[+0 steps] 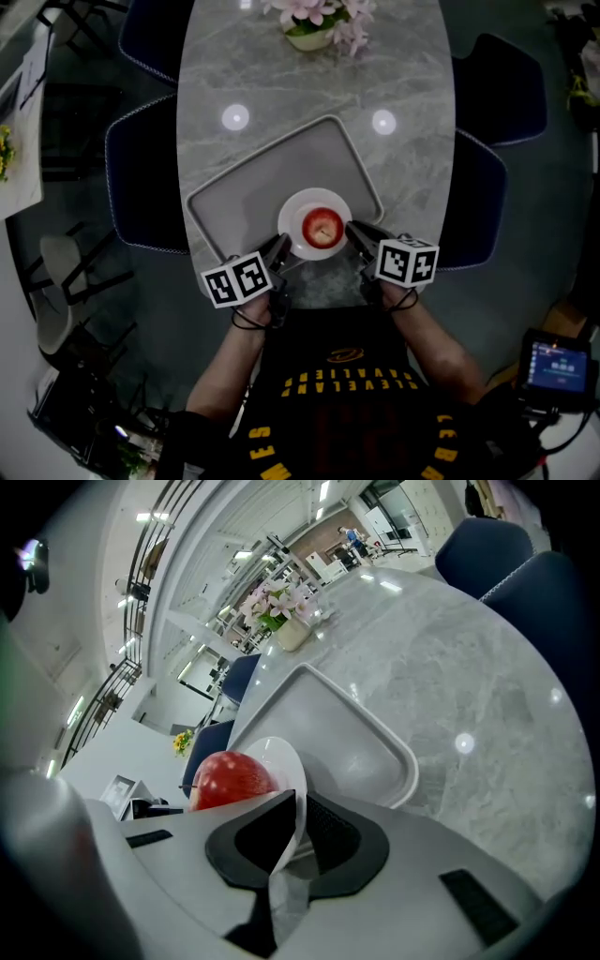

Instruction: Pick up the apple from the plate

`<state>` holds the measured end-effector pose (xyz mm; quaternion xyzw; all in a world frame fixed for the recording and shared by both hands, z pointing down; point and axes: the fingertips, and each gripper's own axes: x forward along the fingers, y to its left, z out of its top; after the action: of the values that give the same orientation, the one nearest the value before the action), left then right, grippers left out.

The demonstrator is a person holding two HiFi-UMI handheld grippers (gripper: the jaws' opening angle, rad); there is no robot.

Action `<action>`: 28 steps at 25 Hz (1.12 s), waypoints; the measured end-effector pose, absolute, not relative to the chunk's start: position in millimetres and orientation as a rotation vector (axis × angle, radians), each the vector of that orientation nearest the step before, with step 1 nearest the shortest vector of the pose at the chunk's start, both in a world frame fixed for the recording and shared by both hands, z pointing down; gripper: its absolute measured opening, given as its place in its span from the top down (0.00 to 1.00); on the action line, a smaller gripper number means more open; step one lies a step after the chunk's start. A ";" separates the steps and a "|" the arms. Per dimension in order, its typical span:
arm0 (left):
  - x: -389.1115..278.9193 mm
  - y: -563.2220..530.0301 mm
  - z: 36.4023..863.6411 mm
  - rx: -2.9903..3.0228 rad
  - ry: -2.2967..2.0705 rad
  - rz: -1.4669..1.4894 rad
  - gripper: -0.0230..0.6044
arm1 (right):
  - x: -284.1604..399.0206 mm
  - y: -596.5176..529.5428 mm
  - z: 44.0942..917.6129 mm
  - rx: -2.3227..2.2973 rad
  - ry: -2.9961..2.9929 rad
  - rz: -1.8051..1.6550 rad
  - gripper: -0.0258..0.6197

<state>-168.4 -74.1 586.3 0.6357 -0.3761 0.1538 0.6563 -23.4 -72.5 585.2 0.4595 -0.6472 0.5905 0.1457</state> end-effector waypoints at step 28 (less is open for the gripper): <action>-22.9 8.0 579.1 1.498 -0.812 0.389 0.90 | 121.8 17.6 582.0 1.408 -1.885 1.739 0.89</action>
<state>-22.9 8.0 579.1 0.6572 -0.3562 0.1708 0.6419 121.8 17.6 582.0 0.4783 -0.6406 0.5910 0.1077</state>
